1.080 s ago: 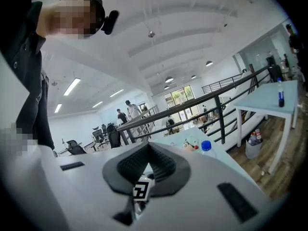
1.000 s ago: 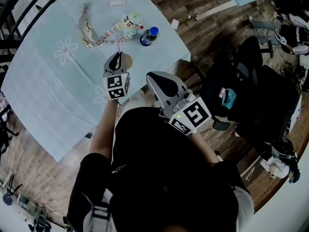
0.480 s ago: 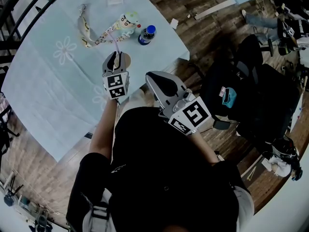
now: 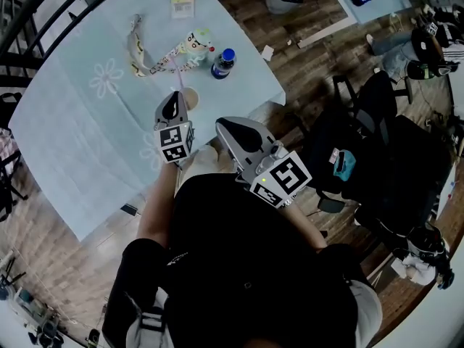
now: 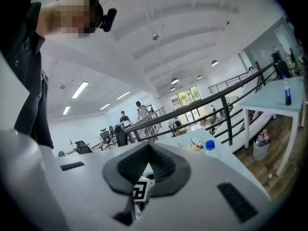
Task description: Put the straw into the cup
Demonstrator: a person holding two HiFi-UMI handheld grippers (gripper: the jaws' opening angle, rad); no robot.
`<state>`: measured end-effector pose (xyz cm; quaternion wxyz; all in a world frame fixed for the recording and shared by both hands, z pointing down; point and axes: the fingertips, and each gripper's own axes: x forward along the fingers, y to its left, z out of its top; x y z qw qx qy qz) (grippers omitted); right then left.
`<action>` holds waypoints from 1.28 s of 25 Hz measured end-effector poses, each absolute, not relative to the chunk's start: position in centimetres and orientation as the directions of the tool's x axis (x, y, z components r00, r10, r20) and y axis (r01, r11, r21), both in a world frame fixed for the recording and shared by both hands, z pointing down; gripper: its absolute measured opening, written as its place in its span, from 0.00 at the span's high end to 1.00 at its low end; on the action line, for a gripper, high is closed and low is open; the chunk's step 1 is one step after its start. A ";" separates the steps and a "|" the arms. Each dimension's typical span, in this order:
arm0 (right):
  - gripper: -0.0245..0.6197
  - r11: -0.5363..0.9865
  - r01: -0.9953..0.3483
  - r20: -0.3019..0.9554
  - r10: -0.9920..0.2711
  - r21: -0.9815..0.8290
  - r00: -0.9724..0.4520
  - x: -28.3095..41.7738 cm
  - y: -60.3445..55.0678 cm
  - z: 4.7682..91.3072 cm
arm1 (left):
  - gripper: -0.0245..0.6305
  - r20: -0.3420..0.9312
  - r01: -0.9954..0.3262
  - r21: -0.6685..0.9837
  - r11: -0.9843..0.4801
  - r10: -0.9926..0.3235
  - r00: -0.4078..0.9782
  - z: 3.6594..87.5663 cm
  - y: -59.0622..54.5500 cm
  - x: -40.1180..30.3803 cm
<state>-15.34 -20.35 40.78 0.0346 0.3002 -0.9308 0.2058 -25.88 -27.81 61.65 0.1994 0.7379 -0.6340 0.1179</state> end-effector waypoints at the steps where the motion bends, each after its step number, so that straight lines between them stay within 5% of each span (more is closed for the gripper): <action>1: 0.95 0.744 -0.562 0.182 -0.535 -0.361 -0.825 -15.3 -20.3 40.7 | 0.94 0.414 -0.982 0.153 -0.109 -0.896 0.164 61.2 -27.6 -25.9; 32: 0.95 0.910 -0.241 -0.002 -0.257 -0.339 -0.966 -6.4 -10.1 36.2 | 0.94 -0.040 -0.994 0.109 0.005 -0.999 -0.009 35.8 -9.6 -12.3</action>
